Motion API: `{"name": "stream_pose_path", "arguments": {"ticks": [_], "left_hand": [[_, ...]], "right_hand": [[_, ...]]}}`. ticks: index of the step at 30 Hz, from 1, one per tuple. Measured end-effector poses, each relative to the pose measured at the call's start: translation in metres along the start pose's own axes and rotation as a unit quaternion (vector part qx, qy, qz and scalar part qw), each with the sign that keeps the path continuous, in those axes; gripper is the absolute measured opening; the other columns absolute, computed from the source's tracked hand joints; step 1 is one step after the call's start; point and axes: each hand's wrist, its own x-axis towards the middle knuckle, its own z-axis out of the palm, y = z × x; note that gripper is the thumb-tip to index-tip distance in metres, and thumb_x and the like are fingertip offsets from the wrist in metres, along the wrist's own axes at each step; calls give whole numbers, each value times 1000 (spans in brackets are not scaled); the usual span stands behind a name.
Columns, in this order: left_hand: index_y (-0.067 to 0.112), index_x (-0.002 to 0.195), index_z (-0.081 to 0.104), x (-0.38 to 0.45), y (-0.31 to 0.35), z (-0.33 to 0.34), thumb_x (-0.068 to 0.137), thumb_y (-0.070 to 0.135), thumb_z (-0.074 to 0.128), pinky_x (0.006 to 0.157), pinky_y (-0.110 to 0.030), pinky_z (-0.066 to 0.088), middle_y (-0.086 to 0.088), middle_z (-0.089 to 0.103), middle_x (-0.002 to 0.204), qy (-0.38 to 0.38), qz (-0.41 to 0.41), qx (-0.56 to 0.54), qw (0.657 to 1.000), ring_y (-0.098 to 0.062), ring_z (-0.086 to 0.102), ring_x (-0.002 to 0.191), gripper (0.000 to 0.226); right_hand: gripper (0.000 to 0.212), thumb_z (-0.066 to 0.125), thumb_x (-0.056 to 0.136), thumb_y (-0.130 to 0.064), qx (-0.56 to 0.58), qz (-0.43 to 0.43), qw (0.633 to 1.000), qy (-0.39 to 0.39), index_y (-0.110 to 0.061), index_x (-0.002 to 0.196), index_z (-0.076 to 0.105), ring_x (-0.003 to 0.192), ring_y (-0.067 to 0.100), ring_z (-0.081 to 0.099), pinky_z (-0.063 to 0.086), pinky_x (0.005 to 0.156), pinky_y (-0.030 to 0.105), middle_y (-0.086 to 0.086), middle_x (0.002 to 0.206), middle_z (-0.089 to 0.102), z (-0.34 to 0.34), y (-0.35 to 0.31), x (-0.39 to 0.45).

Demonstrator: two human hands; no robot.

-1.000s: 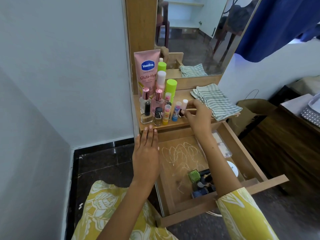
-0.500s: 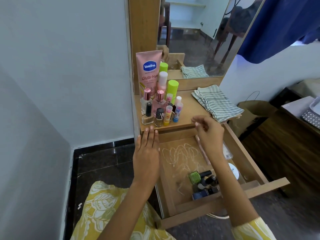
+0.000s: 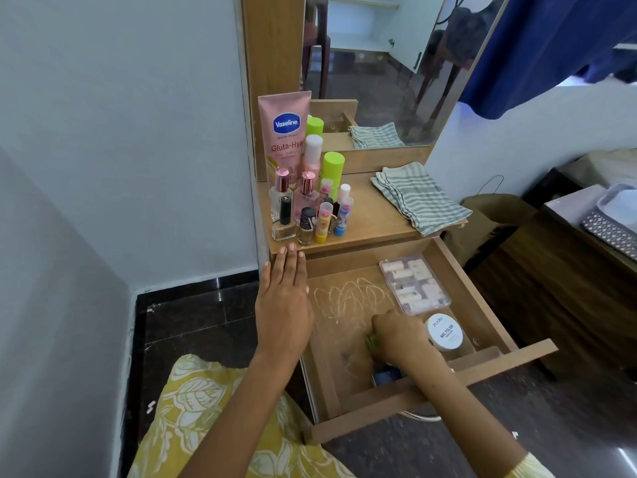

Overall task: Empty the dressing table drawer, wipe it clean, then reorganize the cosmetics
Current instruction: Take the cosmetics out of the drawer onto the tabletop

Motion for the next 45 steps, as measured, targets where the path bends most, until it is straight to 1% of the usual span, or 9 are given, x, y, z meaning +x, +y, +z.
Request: {"name": "stream_pose_path", "arguments": {"ticks": [7,12,16,19,23,28,33,38,45], "left_hand": [[15,147,0,-1,-1,1,102,28,22,117,-37,-4,-3,-3,156,-3,3,9,1000,-18,-7,144,52],[15,147,1,0,0,1,102,29,23,116,-37,-6,-4,-2,156,-2,1,17,1000,-19,-7,144,52],[15,146,-1,-1,-1,1,102,29,24,116,-37,-7,-4,-3,156,-1,-1,23,1000,-19,-7,144,53],[16,146,-3,0,0,1,102,30,24,114,-36,-9,-3,-4,156,-3,-1,28,1000,-18,-8,144,54],[14,147,0,0,0,1,101,29,26,113,-36,-9,-5,-2,157,-1,-1,24,1000,-19,-6,144,55],[14,147,-2,0,0,2,102,28,22,114,-36,-9,-5,-3,157,-1,0,12,1000,-19,-8,144,53],[13,145,-7,0,0,3,102,26,22,113,-35,-12,-6,-6,156,4,0,15,1000,-19,-9,143,53],[12,147,4,0,2,0,102,20,31,113,-34,-10,-6,1,156,15,0,-22,1000,-19,-4,144,53],[11,147,7,1,2,1,101,15,34,112,-33,-11,-6,2,156,15,2,-30,999,-19,-3,144,54]], "right_hand": [[37,69,77,-30,28,-24,998,44,-13,107,55,95,24,61,45,70,30,6,107,58,-7,-8,7],[27,74,76,-32,200,-37,974,100,-16,90,58,80,18,56,42,65,28,2,91,63,-18,4,13],[29,77,75,-36,384,-51,915,115,-15,89,62,59,4,62,45,55,18,-4,70,67,-33,13,17],[33,76,77,-29,379,-73,919,74,-17,105,64,67,4,59,41,50,12,-3,91,64,-44,17,18],[36,78,76,-24,318,-54,940,114,-13,107,65,77,17,60,52,67,31,5,99,65,-62,17,14],[40,88,59,-21,422,-1,840,340,-15,89,62,77,16,61,51,68,34,-2,80,65,-86,13,11],[30,83,67,-17,488,-3,774,403,-11,87,62,77,16,61,53,74,34,-1,81,63,-97,4,33],[26,80,72,-13,484,9,759,435,-8,92,64,86,20,63,51,79,39,4,91,68,-92,-8,56],[27,70,76,7,502,-8,747,435,1,102,64,84,13,57,35,66,-6,8,95,64,-91,-16,69]]}}
